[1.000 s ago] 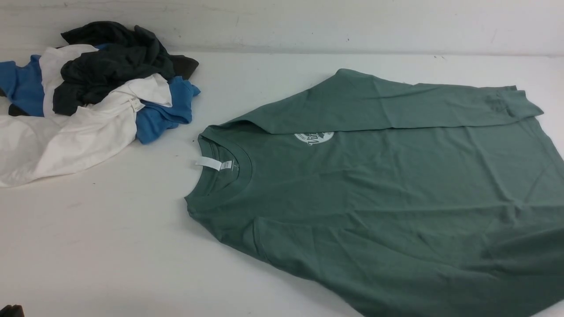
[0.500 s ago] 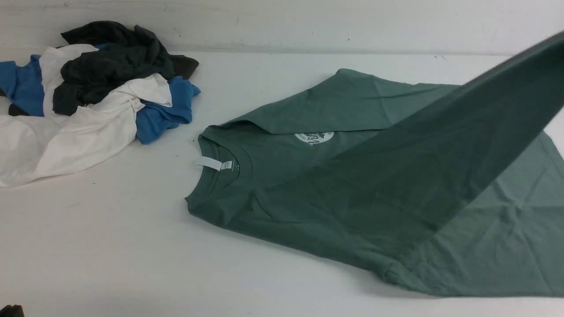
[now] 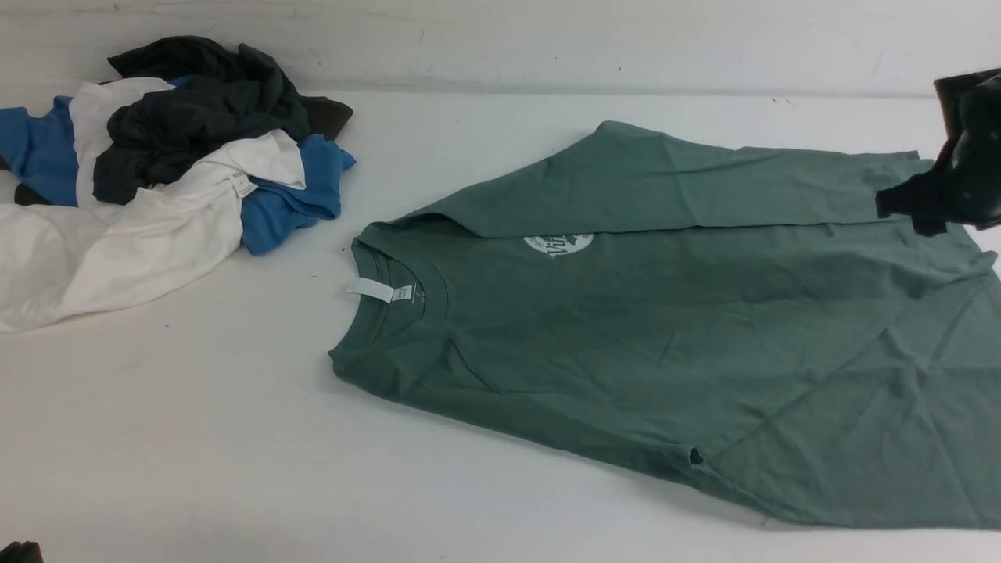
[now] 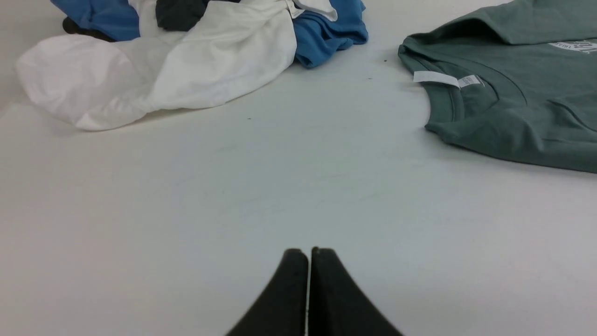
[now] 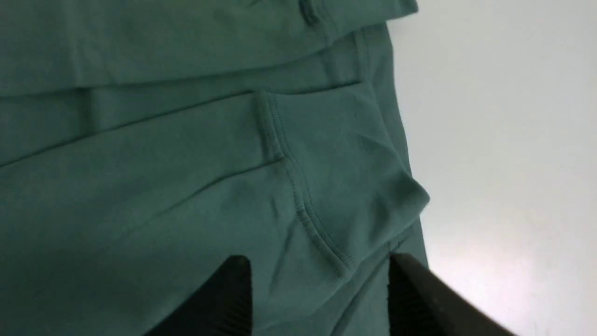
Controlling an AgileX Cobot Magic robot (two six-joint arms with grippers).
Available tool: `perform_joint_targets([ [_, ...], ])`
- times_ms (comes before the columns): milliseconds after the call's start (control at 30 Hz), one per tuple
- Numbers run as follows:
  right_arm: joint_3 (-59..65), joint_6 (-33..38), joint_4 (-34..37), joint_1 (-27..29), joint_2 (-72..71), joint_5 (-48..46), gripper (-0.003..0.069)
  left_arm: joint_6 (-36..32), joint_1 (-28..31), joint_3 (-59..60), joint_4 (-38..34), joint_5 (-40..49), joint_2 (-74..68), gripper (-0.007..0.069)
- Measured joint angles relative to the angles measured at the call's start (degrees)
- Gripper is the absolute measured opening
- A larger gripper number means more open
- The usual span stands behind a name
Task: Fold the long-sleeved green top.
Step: Drag the cuff with your right arm and place it in the center of the right edge of the fabric, then hold the cuff with your right arm as far away from the cuff
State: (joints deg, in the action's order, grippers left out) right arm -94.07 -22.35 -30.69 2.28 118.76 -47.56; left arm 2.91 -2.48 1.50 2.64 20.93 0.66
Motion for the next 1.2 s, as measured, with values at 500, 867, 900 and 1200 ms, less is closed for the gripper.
perform_joint_targets([
  [500,-1.4,20.4,25.8,0.4,-9.8,-22.6,0.0014,0.0,0.0,0.0,0.0,0.0,0.0,-0.0004],
  [867,13.4,26.9,37.8,-25.1,-17.7,-22.9,-0.0009,0.0,0.0,0.0,0.0,0.0,0.0,-0.0004],
  [900,13.4,26.9,37.0,-27.0,-17.7,-22.9,-0.0009,0.0,0.0,0.0,0.0,0.0,0.0,-0.0004],
  [1200,15.9,23.7,33.9,-30.8,-21.9,-22.8,-0.0006,0.0,0.0,0.0,0.0,0.0,0.0,-0.0004],
])
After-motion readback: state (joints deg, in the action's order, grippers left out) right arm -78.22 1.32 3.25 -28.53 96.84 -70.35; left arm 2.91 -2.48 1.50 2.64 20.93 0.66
